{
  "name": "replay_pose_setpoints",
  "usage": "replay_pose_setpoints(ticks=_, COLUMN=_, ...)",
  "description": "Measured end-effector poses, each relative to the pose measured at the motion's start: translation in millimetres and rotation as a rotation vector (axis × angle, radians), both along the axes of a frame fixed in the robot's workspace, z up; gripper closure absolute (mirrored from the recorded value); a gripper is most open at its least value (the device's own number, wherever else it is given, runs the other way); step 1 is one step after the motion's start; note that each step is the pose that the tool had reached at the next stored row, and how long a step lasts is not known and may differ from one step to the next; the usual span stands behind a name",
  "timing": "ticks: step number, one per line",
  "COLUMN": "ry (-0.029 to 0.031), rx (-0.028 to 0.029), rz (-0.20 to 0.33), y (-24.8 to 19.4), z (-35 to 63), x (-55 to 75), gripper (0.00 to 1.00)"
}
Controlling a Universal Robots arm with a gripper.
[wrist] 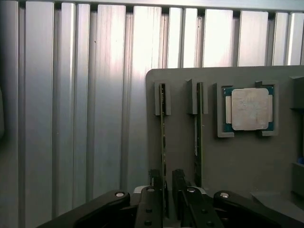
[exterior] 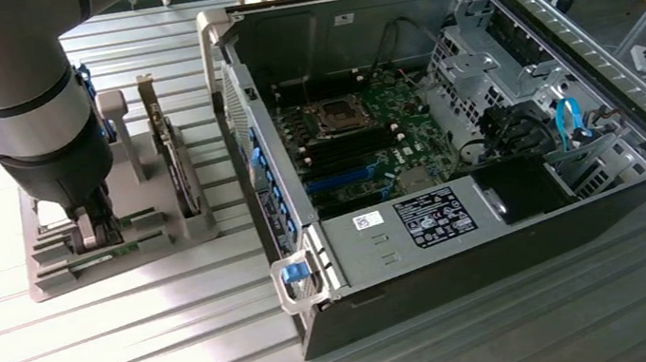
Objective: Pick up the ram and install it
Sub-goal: 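Pick up the ram and move it above insertion slot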
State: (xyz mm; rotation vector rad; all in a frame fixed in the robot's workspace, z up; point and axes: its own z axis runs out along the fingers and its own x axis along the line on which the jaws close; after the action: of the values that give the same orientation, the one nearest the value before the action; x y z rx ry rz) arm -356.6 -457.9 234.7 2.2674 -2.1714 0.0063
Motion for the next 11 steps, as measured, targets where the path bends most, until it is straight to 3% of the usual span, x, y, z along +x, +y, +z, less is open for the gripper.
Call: replay_pose_setpoints(ticks=11, ry=0.0, rx=0.0001, rz=0.0, y=-0.3, z=-11.4, x=0.0, gripper=0.76)
